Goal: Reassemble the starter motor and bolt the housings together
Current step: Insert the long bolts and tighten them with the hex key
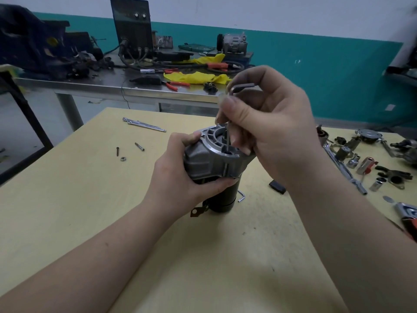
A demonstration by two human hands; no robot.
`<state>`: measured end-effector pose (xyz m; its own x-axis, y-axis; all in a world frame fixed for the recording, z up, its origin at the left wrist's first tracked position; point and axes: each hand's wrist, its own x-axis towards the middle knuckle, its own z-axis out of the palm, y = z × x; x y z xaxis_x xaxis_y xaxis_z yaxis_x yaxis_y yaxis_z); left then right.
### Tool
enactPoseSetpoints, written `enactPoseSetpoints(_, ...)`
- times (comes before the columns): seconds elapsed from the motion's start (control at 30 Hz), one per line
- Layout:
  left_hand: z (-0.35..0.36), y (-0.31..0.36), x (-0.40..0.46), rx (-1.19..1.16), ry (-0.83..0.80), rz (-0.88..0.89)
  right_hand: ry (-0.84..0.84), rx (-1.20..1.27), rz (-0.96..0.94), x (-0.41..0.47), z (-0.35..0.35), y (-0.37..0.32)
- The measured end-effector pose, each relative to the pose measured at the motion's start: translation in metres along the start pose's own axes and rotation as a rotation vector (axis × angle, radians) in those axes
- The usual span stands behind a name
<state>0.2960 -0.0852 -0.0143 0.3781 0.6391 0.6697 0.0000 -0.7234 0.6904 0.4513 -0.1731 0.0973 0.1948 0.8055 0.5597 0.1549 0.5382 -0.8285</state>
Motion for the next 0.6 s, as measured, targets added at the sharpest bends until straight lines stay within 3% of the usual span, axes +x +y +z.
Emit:
enactPoseSetpoints(0.13, 0.000, 0.002, 0.000, -0.011, -0.001, 0.012, 0.149, -0.465, -0.448, -0.007, 0.011, 0.019)
enactPoseSetpoints(0.23, 0.000, 0.003, 0.000, -0.038, 0.003, -0.001, 0.175, -0.668, -0.587, -0.006, 0.016, 0.022)
enactPoseSetpoints(0.37, 0.000, 0.000, -0.001, -0.013, 0.001, -0.003, 0.094, -0.632, -0.450, -0.003, 0.013, 0.007)
enactPoseSetpoints(0.47, 0.000, -0.002, -0.001, 0.017, -0.002, 0.020, 0.127, -0.620, -0.379, 0.003, 0.010, -0.007)
enactPoseSetpoints(0.53, 0.000, -0.002, -0.001, 0.013, -0.006, 0.019, 0.139, -0.489, -0.186, 0.007, 0.010, -0.013)
enactPoseSetpoints(0.6, -0.001, -0.002, -0.002, 0.016, -0.004, 0.019, 0.102, -0.188, 0.066, 0.010, 0.009, -0.016)
